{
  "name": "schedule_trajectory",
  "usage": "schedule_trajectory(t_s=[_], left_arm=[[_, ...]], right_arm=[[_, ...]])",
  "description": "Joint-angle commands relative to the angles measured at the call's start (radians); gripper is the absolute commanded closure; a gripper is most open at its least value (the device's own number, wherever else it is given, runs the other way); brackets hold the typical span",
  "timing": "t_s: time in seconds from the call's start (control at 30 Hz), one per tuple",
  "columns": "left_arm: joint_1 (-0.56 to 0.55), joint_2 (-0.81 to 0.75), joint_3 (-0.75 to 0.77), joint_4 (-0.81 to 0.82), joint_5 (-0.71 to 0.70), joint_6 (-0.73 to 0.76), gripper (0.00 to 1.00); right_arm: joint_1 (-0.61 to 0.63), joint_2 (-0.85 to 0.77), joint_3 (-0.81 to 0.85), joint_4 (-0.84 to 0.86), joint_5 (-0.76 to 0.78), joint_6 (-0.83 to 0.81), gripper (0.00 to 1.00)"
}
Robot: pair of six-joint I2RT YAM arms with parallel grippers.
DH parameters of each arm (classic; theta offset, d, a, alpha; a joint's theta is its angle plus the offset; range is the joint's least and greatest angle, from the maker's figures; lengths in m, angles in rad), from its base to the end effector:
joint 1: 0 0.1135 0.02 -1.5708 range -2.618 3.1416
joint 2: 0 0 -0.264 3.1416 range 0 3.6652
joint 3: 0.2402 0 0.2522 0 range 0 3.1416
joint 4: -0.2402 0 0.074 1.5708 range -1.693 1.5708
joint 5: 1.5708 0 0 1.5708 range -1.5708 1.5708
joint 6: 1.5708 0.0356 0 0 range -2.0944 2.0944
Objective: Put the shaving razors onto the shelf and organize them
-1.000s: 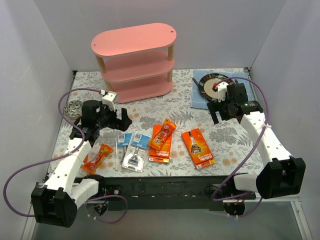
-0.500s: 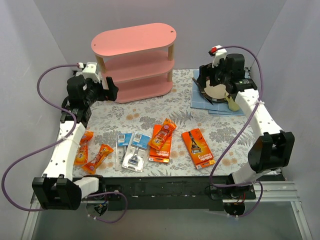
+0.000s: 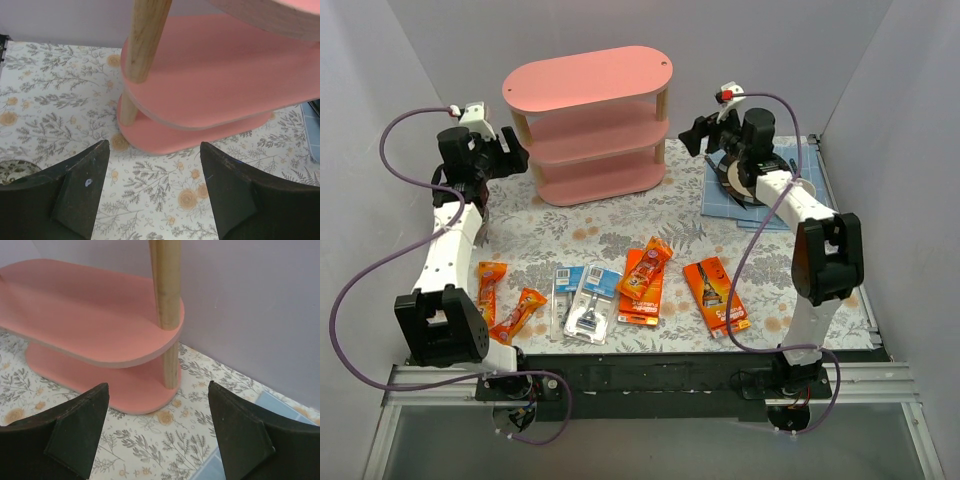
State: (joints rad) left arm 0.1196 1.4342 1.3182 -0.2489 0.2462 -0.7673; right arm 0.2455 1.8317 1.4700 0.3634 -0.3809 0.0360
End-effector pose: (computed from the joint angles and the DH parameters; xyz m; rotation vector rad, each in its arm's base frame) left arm 0.3343 0.0314 0.3676 -0.6957 1.8568 -0.6646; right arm 0.4289 0.1211 0.3382 -0.4639 1.5239 0.5183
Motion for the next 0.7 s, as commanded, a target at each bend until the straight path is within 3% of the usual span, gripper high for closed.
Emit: schedule_trajectory(t_s=[0.0, 0.07, 0.1, 0.2, 0.4, 0.67], left_arm=[[0.009, 0.057, -0.007, 0.125, 0.1, -0.009, 0.29], [0.009, 0.08, -0.023, 0.172, 0.148, 0.002, 0.28], [0.011, 0.084, -0.028, 0.187, 0.191, 0.013, 0.17], [0.009, 0.11, -0.057, 0.244, 0.214, 0.017, 0.06], [0.009, 0.184, -0.053, 0.382, 0.202, 0.006, 0.06], [0.009, 0.316, -0.021, 0.609, 0.148, -0.004, 0.02]], right_arm=[[0.024, 0.13, 0.124, 0.192, -0.015, 0.05, 0.13], [0.031, 0.194, 0.186, 0.212, -0.003, 0.067, 0.13], [0.031, 0.214, 0.208, 0.218, -0.003, 0.073, 0.13], [0.038, 0.287, 0.291, 0.235, -0.006, 0.074, 0.12], [0.058, 0.406, 0.418, 0.295, 0.003, 0.059, 0.12], [0.109, 0.607, 0.61, 0.36, 0.164, 0.039, 0.11]])
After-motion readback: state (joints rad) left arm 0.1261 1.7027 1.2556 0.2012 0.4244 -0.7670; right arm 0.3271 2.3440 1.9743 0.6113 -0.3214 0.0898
